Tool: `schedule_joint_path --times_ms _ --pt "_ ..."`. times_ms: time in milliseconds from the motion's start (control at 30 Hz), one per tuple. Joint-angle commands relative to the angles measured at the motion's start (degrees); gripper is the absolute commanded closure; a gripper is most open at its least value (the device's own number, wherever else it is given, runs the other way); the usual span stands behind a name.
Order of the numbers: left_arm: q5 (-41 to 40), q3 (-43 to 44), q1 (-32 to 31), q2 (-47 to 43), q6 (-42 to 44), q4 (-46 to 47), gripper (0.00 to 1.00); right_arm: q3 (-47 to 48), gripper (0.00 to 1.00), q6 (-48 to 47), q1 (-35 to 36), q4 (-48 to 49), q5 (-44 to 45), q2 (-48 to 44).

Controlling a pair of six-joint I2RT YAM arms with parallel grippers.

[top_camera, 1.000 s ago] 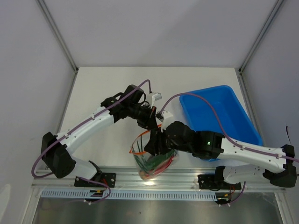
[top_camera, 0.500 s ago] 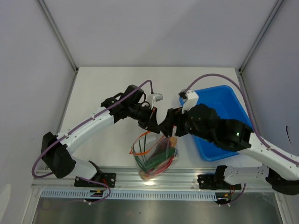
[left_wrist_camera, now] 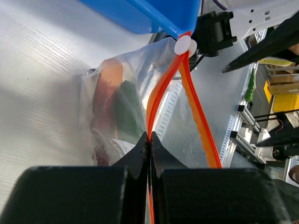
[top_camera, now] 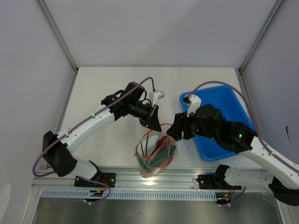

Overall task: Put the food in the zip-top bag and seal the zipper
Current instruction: Adjust the zipper food storage bag at the center of the board.

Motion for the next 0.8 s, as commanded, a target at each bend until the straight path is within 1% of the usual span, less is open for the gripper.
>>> schedule_joint_path --times_ms 0,67,167,233,267,300,333,400,500,567,700,767 --pt "3.7 3.3 -0.1 0.4 0.5 1.4 0.99 5.2 0.36 -4.5 1.0 -0.1 2.1 2.7" --pt "3.4 3.3 -0.2 0.5 0.6 1.2 0.99 5.1 0.35 -4.4 0.7 -0.9 3.4 3.3" --pt "3.2 2.6 -0.1 0.6 0.8 1.2 0.99 3.0 0.34 -4.1 0.4 0.8 2.1 2.6" --pt "3.2 1.9 -0.1 0.6 0.7 1.4 0.99 1.4 0.34 -4.1 0.3 2.3 -0.2 1.6" --pt "3.5 1.8 -0.2 0.6 0.4 1.8 0.99 0.3 0.37 -5.4 1.2 6.8 -7.7 0.6" --pt "3.5 1.8 -0.2 0.6 0.4 1.8 0.99 0.0 0.37 -5.4 2.0 6.9 -7.8 0.6" --pt "3.6 1.7 -0.1 0.6 0.4 1.9 0.99 -0.5 0.4 -5.6 2.9 9.6 -8.4 0.5" --pt "3.7 1.9 -0.1 0.8 0.3 1.8 0.99 -0.8 0.45 -6.7 4.4 11.3 -8.6 1.5" --pt "3.7 2.5 -0.2 0.9 0.2 1.7 0.99 0.6 0.59 -8.1 6.6 11.4 -7.8 5.3" --pt "3.7 2.5 -0.2 0.8 0.1 1.7 0.99 1.5 0.62 -8.7 8.8 11.8 -6.6 6.8" --pt "3.8 1.8 -0.2 0.7 -0.4 2.1 1.0 1.6 0.64 -9.6 9.3 12.9 -8.8 10.1" --pt "4.2 1.4 -0.1 0.6 -1.1 3.0 0.99 1.0 0.72 -9.7 9.3 13.4 -9.8 12.0"
